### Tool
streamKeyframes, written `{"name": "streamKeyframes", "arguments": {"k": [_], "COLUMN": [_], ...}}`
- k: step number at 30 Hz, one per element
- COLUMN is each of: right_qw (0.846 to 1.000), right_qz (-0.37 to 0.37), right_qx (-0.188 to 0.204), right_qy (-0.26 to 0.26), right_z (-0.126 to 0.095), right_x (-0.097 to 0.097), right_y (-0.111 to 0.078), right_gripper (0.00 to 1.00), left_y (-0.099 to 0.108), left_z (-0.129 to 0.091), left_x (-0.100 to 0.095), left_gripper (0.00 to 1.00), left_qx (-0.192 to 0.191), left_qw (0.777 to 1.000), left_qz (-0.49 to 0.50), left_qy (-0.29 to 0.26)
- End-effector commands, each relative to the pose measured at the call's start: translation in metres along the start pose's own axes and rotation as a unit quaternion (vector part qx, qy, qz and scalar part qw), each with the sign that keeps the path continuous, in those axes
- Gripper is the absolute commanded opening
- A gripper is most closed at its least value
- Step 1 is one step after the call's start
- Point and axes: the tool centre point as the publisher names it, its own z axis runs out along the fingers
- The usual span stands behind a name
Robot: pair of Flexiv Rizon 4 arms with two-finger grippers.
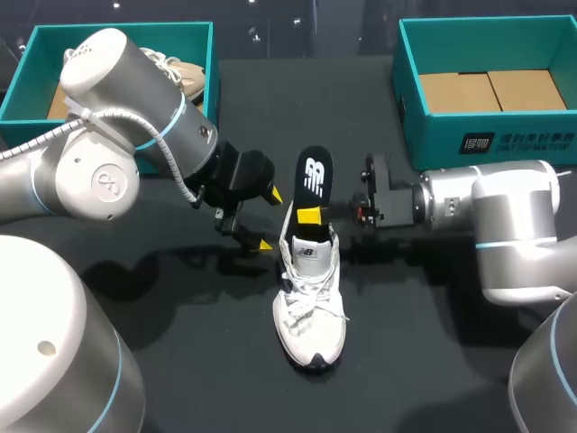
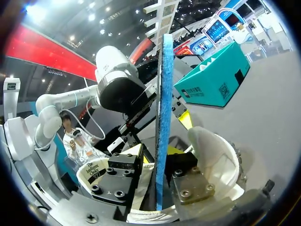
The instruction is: Take the shoe out of the shoebox, open the shoe tongue, remove and reinsert the insole, then place the shoe into the shoebox
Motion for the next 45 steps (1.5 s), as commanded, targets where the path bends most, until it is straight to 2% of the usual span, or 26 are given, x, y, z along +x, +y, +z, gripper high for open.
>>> {"name": "streamKeyframes", "arguments": {"k": [1, 6, 7, 9, 13, 22, 27, 30, 32, 34, 45], "right_qw": [1.000, 1.000, 1.000, 1.000, 1.000, 0.998, 0.998, 0.998, 0.999, 0.999, 0.999], "right_qz": [-0.003, -0.004, -0.004, 0.003, 0.017, 0.056, 0.065, 0.055, 0.043, 0.032, 0.000], "right_qx": [0.006, 0.003, 0.003, 0.001, 0.010, 0.011, 0.011, 0.009, 0.009, 0.010, 0.020], "right_qy": [-0.002, -0.008, -0.009, -0.011, -0.007, -0.008, -0.014, -0.019, -0.020, -0.018, -0.028], "right_z": [-0.005, -0.006, -0.006, -0.006, -0.002, 0.003, 0.004, 0.003, 0.003, 0.003, -0.003], "right_x": [0.001, -0.003, -0.004, -0.008, -0.013, -0.013, -0.009, -0.005, -0.002, 0.000, -0.002], "right_y": [0.011, 0.020, 0.020, 0.021, 0.011, -0.026, -0.035, -0.030, -0.022, -0.015, 0.012], "right_gripper": [0.24, 0.19, 0.16, 0.00, 0.00, 0.00, 0.00, 0.01, 0.19, 0.24, 0.21], "left_y": [0.000, 0.000, 0.000, 0.000, 0.000, 0.000, 0.000, 0.000, 0.000, 0.000, 0.000], "left_z": [-0.001, -0.001, -0.001, -0.001, -0.001, -0.001, -0.001, -0.001, -0.001, -0.001, -0.001], "left_x": [0.001, 0.001, 0.001, 0.001, 0.001, 0.001, 0.001, 0.001, 0.001, 0.001, 0.001], "left_gripper": [1.00, 1.00, 1.00, 1.00, 1.00, 1.00, 1.00, 1.00, 1.00, 1.00, 1.00], "left_qx": [-0.001, -0.001, -0.001, -0.001, -0.001, -0.001, -0.001, -0.001, -0.001, -0.001, -0.001], "left_qw": [1.000, 1.000, 1.000, 1.000, 1.000, 1.000, 1.000, 1.000, 1.000, 1.000, 1.000], "left_qz": [0.000, 0.000, 0.000, 0.000, 0.000, 0.000, 0.000, 0.000, 0.000, 0.000, 0.000], "left_qy": [0.000, 0.000, 0.000, 0.000, 0.000, 0.000, 0.000, 0.000, 0.000, 0.000, 0.000]}}
